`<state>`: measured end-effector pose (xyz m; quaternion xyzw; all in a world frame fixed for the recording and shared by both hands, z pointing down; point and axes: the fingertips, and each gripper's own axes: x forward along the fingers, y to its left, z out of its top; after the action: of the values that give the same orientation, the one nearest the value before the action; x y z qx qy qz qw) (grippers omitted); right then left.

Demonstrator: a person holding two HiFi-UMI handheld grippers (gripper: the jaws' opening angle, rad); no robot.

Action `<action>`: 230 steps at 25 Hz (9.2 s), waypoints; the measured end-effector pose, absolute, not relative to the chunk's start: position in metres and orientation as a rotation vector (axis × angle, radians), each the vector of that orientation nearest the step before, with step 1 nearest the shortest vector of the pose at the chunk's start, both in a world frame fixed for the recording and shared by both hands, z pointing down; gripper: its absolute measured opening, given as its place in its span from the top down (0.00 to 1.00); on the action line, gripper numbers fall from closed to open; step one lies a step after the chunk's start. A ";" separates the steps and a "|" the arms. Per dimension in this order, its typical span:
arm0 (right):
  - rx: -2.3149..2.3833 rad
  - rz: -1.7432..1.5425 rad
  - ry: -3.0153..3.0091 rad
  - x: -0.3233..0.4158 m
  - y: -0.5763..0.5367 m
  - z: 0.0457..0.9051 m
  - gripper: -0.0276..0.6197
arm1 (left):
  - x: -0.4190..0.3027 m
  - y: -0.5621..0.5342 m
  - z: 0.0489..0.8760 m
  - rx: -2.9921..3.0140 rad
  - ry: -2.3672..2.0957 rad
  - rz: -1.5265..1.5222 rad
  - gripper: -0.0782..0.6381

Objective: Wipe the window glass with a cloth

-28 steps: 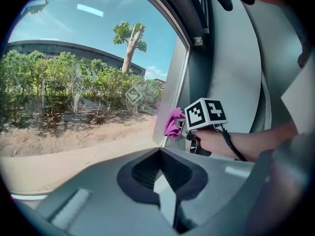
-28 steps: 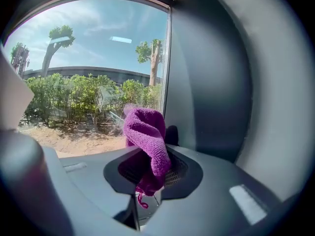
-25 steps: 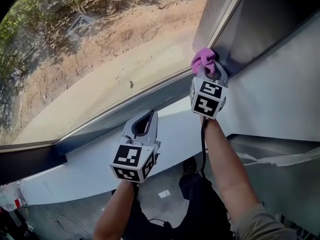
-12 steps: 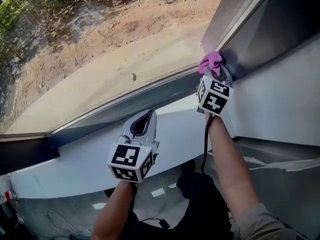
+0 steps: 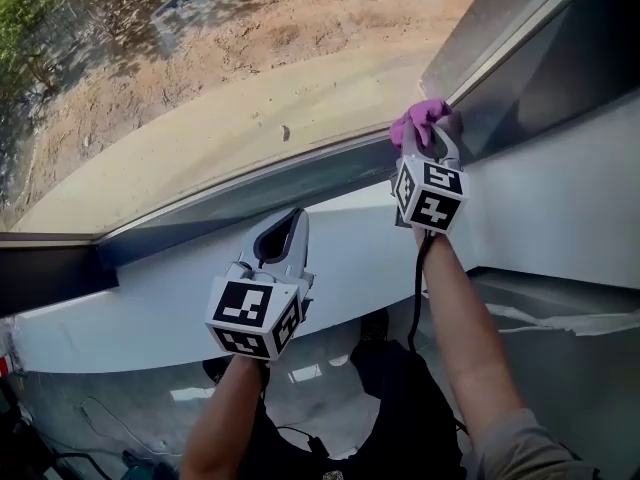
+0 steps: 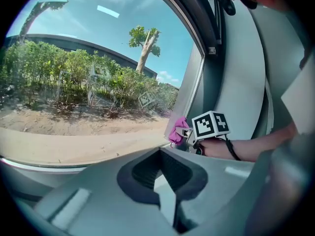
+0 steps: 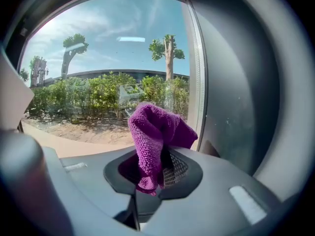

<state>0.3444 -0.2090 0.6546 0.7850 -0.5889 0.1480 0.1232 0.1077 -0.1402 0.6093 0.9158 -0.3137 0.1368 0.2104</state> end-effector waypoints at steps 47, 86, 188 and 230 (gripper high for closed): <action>1.787 0.490 -2.091 -0.114 -0.244 0.648 0.82 | -0.268 -0.129 0.603 2.302 -1.264 0.471 0.89; 1.161 0.281 -2.431 -0.384 -0.262 0.676 0.82 | -0.424 -0.122 0.629 2.123 -1.443 0.445 0.89; 2.041 0.595 -1.660 0.385 -0.205 0.729 0.82 | 0.157 -0.077 0.649 2.550 -0.689 0.674 0.89; 2.400 0.361 -1.661 0.250 -0.045 0.468 0.82 | 0.092 -0.047 0.443 2.864 -0.386 0.510 0.89</action>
<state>0.2505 -0.0452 0.4681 0.8119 -0.5620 0.1220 0.1001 0.0921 -0.0473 0.4435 0.9708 -0.1307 0.1727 0.1035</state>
